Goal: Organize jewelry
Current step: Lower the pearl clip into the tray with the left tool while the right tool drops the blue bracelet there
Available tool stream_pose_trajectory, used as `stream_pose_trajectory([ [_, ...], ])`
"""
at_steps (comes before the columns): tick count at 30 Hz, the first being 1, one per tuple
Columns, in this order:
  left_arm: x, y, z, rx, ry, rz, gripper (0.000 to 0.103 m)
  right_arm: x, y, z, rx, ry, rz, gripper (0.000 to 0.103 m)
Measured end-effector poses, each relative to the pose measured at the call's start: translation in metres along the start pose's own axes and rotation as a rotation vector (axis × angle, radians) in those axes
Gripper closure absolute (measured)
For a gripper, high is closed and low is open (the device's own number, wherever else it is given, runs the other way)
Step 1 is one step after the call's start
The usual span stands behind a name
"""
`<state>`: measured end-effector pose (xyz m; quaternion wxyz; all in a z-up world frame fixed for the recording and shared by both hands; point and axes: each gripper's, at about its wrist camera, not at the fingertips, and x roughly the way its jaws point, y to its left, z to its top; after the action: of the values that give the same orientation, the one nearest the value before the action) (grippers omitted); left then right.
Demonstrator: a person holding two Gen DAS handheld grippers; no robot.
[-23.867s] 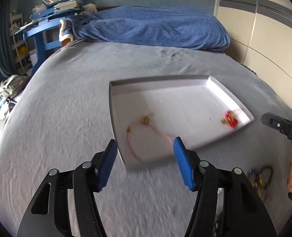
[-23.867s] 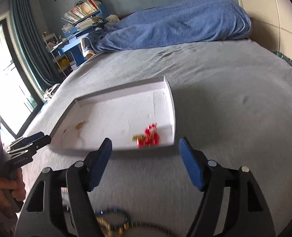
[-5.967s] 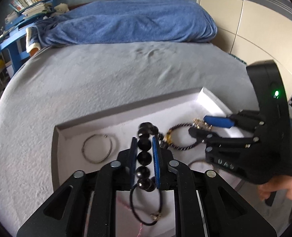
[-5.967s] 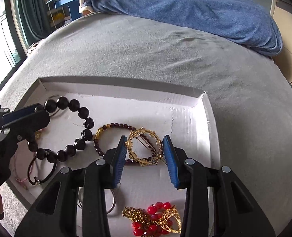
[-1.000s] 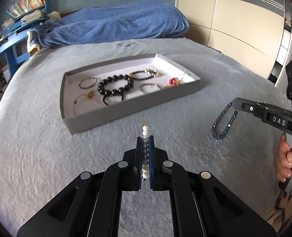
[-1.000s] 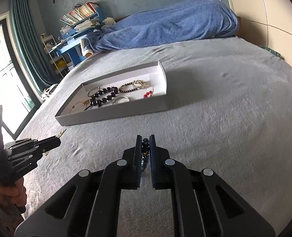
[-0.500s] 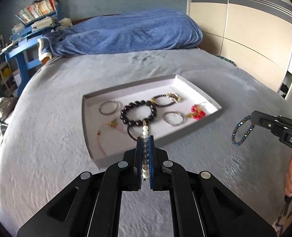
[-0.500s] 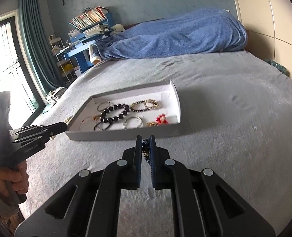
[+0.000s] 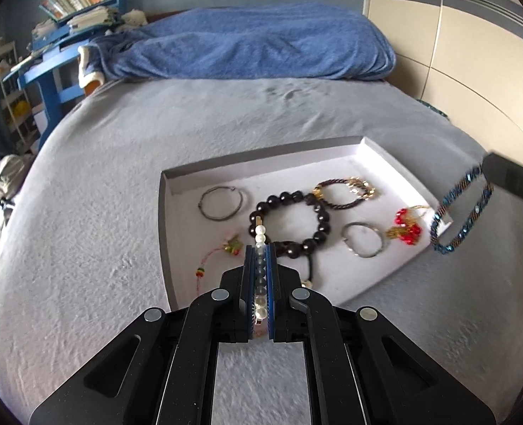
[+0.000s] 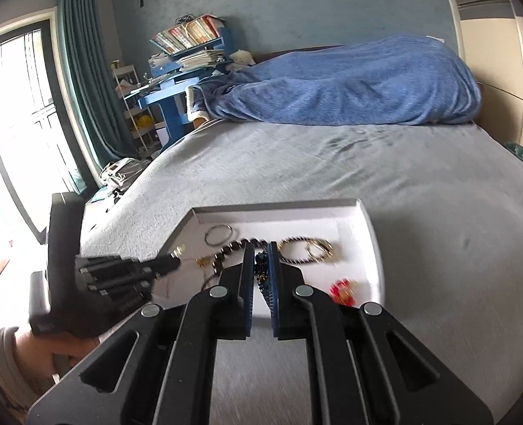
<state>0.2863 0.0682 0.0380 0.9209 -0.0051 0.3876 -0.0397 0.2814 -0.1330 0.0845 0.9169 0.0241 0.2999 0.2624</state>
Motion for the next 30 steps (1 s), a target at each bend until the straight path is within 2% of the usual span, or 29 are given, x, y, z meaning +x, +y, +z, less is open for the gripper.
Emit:
stream_pose_trajectory([
  [7,0.024,0.003,-0.009,-0.005,0.057,0.002,0.097,0.043,0.018,0.017,-0.001,0.039,0.028,0.096],
  [10,0.031,0.005,-0.014,-0.015,0.086,-0.002,0.097,0.059,0.024,0.017,0.005,0.062,0.038,0.096],
  [15,0.032,0.006,-0.018,-0.020,0.086,-0.002,0.095,0.086,0.026,0.008,0.022,0.123,0.036,0.096],
  [20,0.023,0.005,-0.022,-0.008,0.062,0.003,0.083,0.107,0.018,-0.007,-0.008,0.191,-0.026,0.096],
  [22,0.019,0.004,-0.025,-0.005,0.048,0.007,0.074,0.112,0.012,-0.012,-0.015,0.209,-0.055,0.096],
  [26,0.010,0.006,-0.029,-0.014,0.018,0.017,0.066,0.116,0.000,-0.019,-0.036,0.227,-0.117,0.096],
  [27,0.009,0.006,-0.029,-0.018,0.013,0.015,0.057,0.116,-0.002,-0.020,-0.045,0.228,-0.136,0.095],
  [28,0.006,0.006,-0.029,-0.019,0.005,0.021,0.036,0.115,-0.004,-0.021,-0.056,0.225,-0.149,0.092],
  [30,-0.005,0.003,-0.031,-0.013,-0.047,0.043,0.022,0.111,-0.005,-0.022,-0.075,0.215,-0.167,0.073],
])
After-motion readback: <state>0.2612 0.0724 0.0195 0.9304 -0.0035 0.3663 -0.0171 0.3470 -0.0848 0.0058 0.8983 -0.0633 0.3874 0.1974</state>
